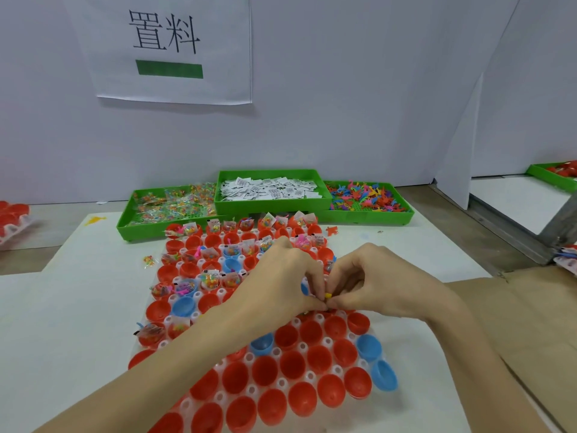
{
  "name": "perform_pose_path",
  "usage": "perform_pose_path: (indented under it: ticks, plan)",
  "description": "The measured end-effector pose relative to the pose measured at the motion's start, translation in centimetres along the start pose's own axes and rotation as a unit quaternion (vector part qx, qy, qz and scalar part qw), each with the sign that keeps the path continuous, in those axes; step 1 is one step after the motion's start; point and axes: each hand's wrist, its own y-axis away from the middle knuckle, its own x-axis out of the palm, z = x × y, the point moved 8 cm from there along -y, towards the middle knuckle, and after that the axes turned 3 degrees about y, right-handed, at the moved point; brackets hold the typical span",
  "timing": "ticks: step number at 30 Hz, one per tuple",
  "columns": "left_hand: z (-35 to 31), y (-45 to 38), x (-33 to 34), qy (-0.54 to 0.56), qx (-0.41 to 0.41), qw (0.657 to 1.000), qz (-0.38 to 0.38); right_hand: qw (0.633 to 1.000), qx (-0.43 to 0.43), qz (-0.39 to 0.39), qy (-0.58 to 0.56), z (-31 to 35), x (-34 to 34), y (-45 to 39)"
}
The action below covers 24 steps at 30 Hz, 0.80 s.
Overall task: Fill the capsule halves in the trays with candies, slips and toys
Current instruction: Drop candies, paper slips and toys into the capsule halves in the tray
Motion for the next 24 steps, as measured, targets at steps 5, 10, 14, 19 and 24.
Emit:
perform_pose_path:
  ticks: [5, 10, 14, 19, 24]
  plan:
    - [-0.4, -0.5, -0.1, 0.007, 0.016, 0.998, 0.061, 0.999, 0.017, -0.003, 0.027, -0.2, -0.1, 0.1]
    - [-0.9, -0.6, 0.1, -0.017, 0.021, 0.998, 0.049, 0.998, 0.032, -0.028, 0.054, -0.2, 0.5, -0.3]
    - [-1.4, -0.4, -0.3, -0.025, 0.024, 0.999, 0.025, 0.997, 0.023, -0.027, 0.065, -0.1, 0.4, -0.3]
    - [-1.7, -0.3, -0.9, -0.027, 0.033, 0.999, 0.013, 1.000, 0.004, 0.005, 0.019, 0.1, -0.1, 0.2]
    - [-1.3, 0.0, -0.7, -0.005, 0.021, 1.000, 0.012, 0.999, 0.005, -0.036, 0.004, 0.1, -0.7, 0.1]
